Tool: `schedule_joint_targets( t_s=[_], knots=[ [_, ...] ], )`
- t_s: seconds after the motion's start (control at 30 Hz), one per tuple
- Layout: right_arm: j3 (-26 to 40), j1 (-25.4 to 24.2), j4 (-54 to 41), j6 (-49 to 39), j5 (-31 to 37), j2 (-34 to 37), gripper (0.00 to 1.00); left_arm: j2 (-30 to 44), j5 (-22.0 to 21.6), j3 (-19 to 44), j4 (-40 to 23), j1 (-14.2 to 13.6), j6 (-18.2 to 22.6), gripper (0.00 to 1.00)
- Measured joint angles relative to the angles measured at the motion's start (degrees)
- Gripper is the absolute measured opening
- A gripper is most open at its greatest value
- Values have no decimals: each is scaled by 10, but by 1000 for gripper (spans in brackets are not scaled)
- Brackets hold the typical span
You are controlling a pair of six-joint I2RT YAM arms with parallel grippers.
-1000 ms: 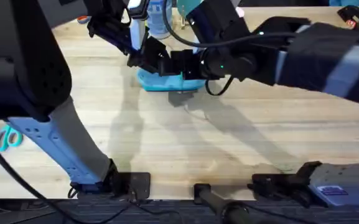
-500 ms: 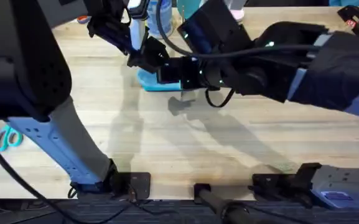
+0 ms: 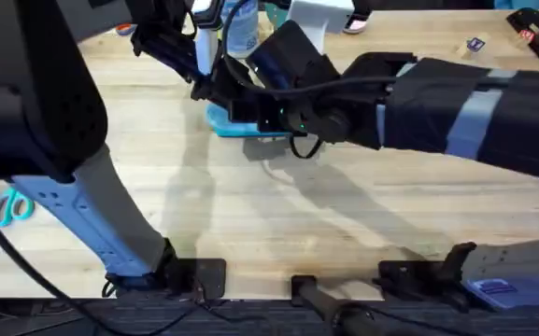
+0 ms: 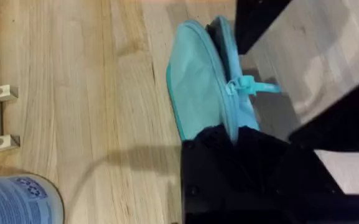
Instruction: Unzip the bag, pick up the pens from the table one at a time and place them inside, then zip the bag closed.
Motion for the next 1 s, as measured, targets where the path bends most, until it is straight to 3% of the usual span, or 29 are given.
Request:
schedule_joint_targets(
  t_s=[0.33, 1.0],
  knots=[
    [-2, -31, 24, 2, 0, 12, 958, 0, 2, 1, 6, 0, -4, 42],
    [-2, -40, 28, 4, 18, 27, 405, 0, 0, 1, 6, 0, -4, 42]
  ],
)
